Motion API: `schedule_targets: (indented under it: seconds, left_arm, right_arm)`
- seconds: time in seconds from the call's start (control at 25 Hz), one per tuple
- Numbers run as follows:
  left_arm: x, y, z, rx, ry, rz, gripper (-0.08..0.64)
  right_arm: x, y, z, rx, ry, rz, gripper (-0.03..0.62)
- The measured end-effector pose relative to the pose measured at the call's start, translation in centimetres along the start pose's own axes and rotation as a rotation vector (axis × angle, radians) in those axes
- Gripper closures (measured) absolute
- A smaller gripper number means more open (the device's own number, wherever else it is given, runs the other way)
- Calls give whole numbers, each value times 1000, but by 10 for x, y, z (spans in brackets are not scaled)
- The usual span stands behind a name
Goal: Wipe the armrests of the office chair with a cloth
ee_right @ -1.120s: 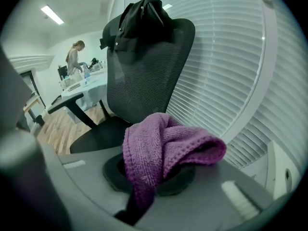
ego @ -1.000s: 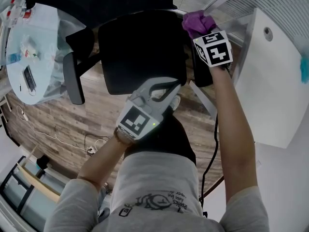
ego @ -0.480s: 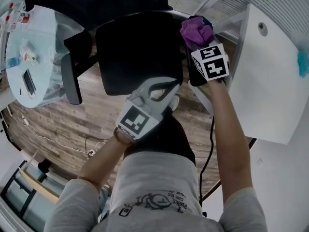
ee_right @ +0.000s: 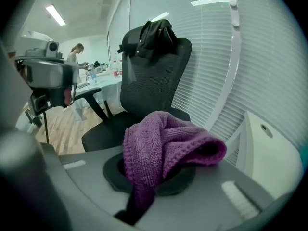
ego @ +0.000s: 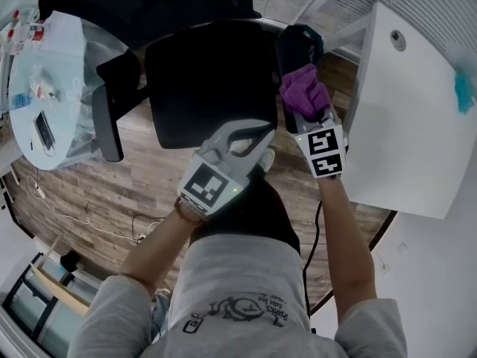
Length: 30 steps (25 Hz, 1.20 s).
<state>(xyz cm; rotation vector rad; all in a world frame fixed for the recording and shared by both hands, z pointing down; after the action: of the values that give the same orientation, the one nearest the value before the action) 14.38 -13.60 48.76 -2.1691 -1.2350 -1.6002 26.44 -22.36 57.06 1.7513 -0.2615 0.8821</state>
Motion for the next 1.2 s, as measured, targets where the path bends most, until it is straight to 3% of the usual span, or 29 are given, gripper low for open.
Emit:
schedule_targets:
  seconds: [0.32, 0.68, 0.96, 1.2]
  left_arm:
    - [3, 2, 8, 9, 5, -13, 557]
    - [-8, -3, 22, 9, 15, -1, 558]
    - [-30, -18, 38, 7, 20, 16, 557]
    - [-76, -33, 62, 39, 12, 73, 557]
  right_arm:
    - [30, -39, -41, 7, 35, -4, 563]
    - [30, -44, -42, -19, 87, 8, 563]
    - [5, -89, -35, 56, 132, 145, 563]
    - [-32, -157, -25, 141, 141, 252, 565]
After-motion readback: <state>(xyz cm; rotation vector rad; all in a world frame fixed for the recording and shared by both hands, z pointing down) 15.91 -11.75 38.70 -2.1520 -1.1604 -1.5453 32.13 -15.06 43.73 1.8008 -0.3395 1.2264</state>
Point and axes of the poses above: the fingertips, and each gripper's own axes: y forward along the fingers, z to its right, x out of its underside, the point moved 7 cm from there along -y, backward along the fingers, and after that the axes turned 10 degrees about -y, right-handed, at the moved point
